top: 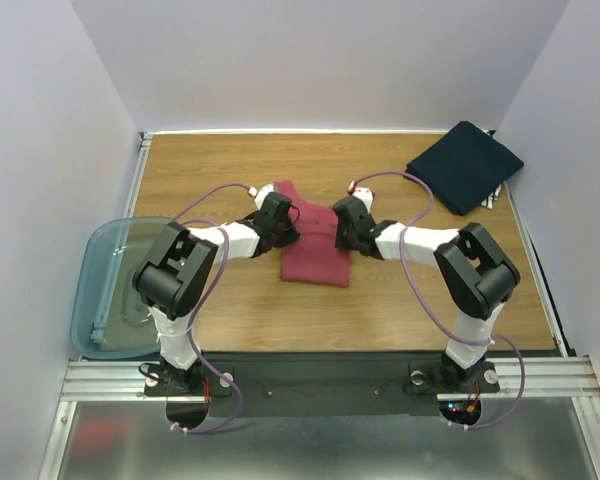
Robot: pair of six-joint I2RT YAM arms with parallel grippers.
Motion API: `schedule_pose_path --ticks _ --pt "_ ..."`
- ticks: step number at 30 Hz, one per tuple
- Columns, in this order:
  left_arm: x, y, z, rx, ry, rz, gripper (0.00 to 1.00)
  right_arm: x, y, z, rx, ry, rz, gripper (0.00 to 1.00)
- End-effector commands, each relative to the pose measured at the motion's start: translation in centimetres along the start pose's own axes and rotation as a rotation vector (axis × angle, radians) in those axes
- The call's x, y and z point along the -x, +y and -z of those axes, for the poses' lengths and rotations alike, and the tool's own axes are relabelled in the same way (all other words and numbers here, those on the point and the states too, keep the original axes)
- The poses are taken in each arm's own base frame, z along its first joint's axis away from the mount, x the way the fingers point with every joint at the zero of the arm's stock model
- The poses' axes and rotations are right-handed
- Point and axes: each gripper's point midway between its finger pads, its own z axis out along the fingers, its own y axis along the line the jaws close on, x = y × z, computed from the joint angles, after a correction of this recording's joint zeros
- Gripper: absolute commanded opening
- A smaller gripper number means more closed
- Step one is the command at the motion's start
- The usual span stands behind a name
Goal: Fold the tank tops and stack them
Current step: Fold the tank top
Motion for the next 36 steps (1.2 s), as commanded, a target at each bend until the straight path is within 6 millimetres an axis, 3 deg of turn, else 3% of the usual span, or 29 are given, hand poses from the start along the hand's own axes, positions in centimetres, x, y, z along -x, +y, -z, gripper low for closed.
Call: schedule_pose_path --ticks 1,2,5,6,8,12,16,18,22,26,27,30,31,32,36 --pt "-0.7 2.2 2.5 0.054 -0.006 -0.004 0.08 -6.1 2.2 2.9 0.023 0.072 0.043 0.27" --pt "-0.4 1.9 3.2 0.041 -0.019 -0.005 0.08 -7.7 2.1 3.5 0.020 0.088 0.050 0.27" --pt "-0.1 2.8 4.5 0.068 -0.038 -0.020 0.10 -10.6 5.0 5.9 0.087 0.093 0.007 0.27" --pt "-0.1 3.1 4.7 0.075 -0.042 -0.028 0.12 -12.3 6.1 6.9 0.117 0.106 0.019 0.27" --pt "0.5 2.9 5.2 0.081 -0.056 -0.058 0.12 -13.4 9.2 8.8 0.214 0.109 -0.020 0.28" --pt "0.4 1.6 4.9 0.036 -0.016 -0.105 0.12 -12.3 11.8 10.0 0.277 0.079 -0.045 0.35" --pt "-0.2 0.4 4.2 -0.005 0.029 -0.166 0.12 -8.1 12.0 12.2 0.290 -0.052 -0.036 0.49" --pt "-0.2 -0.4 4.3 -0.029 0.032 -0.178 0.12 -5.9 11.0 13.8 0.266 -0.110 -0.040 0.51" --pt "0.8 -2.4 5.5 -0.084 -0.008 -0.195 0.15 -4.2 8.4 16.5 0.235 -0.169 -0.049 0.52" --pt "1.7 -5.5 7.6 -0.160 -0.059 -0.244 0.18 -5.6 3.5 17.8 0.159 -0.160 -0.104 0.53" --pt "1.9 -6.9 8.2 -0.197 -0.067 -0.260 0.19 -6.4 1.4 18.3 0.137 -0.153 -0.110 0.53" --pt "-0.2 -9.5 8.7 -0.265 -0.028 -0.321 0.18 -8.2 -1.8 18.8 0.098 -0.124 -0.170 0.53" --pt "-1.7 -11.3 9.3 -0.327 0.004 -0.346 0.15 -8.8 -3.1 19.0 0.097 -0.126 -0.212 0.52" --pt "-3.0 -11.7 8.8 -0.339 0.032 -0.367 0.13 -9.4 -4.1 19.1 0.078 -0.118 -0.218 0.52" --pt "-7.8 -14.8 8.4 -0.453 0.137 -0.434 0.01 -11.2 -6.3 18.9 0.061 -0.098 -0.264 0.50"
